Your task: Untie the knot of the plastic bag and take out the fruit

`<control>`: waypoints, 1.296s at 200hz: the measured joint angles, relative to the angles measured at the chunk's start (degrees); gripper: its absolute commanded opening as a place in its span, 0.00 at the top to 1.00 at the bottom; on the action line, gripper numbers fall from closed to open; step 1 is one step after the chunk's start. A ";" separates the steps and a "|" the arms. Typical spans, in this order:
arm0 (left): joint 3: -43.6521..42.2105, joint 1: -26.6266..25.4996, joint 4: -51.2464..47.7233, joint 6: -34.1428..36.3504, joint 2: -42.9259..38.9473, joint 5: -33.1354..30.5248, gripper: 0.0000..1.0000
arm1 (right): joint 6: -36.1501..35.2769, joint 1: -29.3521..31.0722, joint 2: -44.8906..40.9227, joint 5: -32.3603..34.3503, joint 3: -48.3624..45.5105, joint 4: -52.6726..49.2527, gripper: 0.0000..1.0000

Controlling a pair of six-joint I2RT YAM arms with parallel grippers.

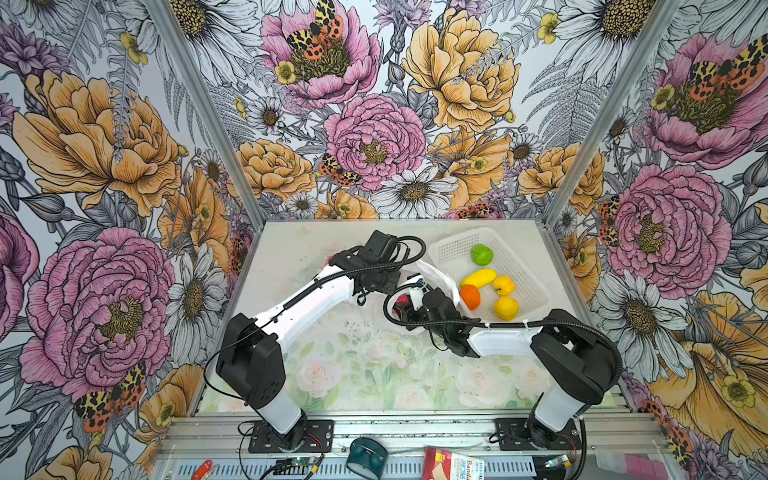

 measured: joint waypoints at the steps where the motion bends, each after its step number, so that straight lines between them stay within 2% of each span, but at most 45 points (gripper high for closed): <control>1: 0.04 0.00 0.00 -0.02 0.00 0.00 1.00 | -0.04 0.00 -0.04 -0.07 -0.04 0.04 0.75; 38: 0.11 0.00 0.11 -0.26 0.00 0.76 1.00 | -1.73 0.00 -2.38 -0.79 -1.36 0.09 0.74; 57: 0.11 0.02 0.11 -0.46 0.00 0.87 1.00 | -3.02 -0.07 -2.58 3.23 -0.24 -4.07 0.74; 77: 0.13 0.11 0.31 -0.87 0.00 0.85 1.00 | -4.44 -0.85 -2.36 6.67 1.99 -8.83 0.69; 110: 0.15 0.22 1.18 -1.14 0.00 0.83 1.00 | -5.49 -5.55 0.39 6.93 6.32 -15.17 0.70; 136: 0.15 0.35 1.29 -1.09 0.00 0.79 1.00 | -6.14 -6.91 4.48 5.44 10.73 -19.93 0.71; 155: 0.15 0.70 1.07 -1.09 0.00 0.59 1.00 | -6.19 -7.02 6.88 4.31 13.03 -22.29 0.65; 181: 0.15 0.87 0.85 -1.09 0.00 0.52 1.00 | -6.14 -7.02 8.00 2.64 13.73 -24.26 0.40; 195: 0.15 0.90 0.63 -1.07 0.00 0.55 1.00 | -6.19 -7.02 8.00 2.25 13.73 -24.87 0.32; 259: 0.15 0.90 0.50 -1.07 0.00 0.57 1.00 | -6.60 -7.65 8.00 1.53 13.73 -25.27 0.21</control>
